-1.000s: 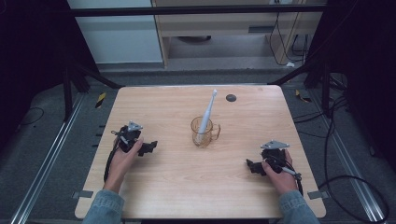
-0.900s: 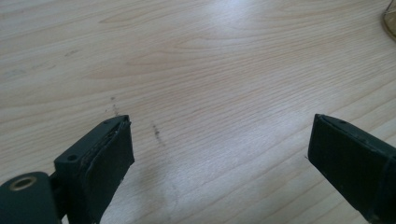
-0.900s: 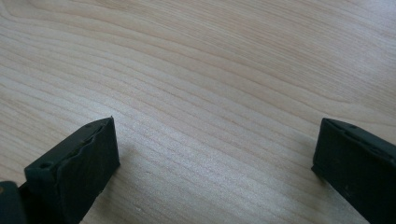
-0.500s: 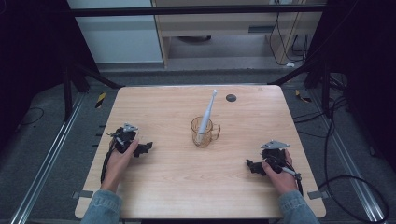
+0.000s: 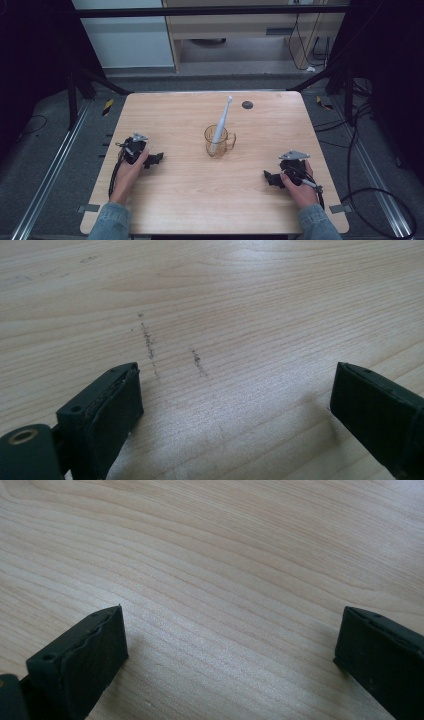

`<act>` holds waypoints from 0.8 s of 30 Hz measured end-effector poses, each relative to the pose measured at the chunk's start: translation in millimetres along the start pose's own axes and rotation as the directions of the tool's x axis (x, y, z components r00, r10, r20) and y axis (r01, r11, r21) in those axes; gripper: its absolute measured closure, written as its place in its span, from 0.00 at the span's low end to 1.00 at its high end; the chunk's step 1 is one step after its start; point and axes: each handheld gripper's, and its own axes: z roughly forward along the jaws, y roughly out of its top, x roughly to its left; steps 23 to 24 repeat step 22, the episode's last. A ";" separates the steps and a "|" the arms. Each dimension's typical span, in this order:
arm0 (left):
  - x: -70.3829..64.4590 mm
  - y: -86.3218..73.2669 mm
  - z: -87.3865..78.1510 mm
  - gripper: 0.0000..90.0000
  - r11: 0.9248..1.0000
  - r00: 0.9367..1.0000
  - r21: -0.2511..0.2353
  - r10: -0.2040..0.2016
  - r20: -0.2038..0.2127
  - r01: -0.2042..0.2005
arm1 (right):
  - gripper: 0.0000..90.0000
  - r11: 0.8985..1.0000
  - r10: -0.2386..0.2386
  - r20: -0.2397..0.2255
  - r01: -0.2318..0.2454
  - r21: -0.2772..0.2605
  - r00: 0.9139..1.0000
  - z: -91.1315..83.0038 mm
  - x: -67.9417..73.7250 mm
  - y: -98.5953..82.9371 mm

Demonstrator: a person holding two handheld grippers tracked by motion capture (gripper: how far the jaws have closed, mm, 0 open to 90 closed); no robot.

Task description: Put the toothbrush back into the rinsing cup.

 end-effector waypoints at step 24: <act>-2.1 -3.2 5.0 0.00 0.999 0.999 -0.021 0.028 -0.028 -0.028 | 0.01 1.000 0.006 -0.002 -0.006 0.000 1.000 -0.5 0.9 -0.2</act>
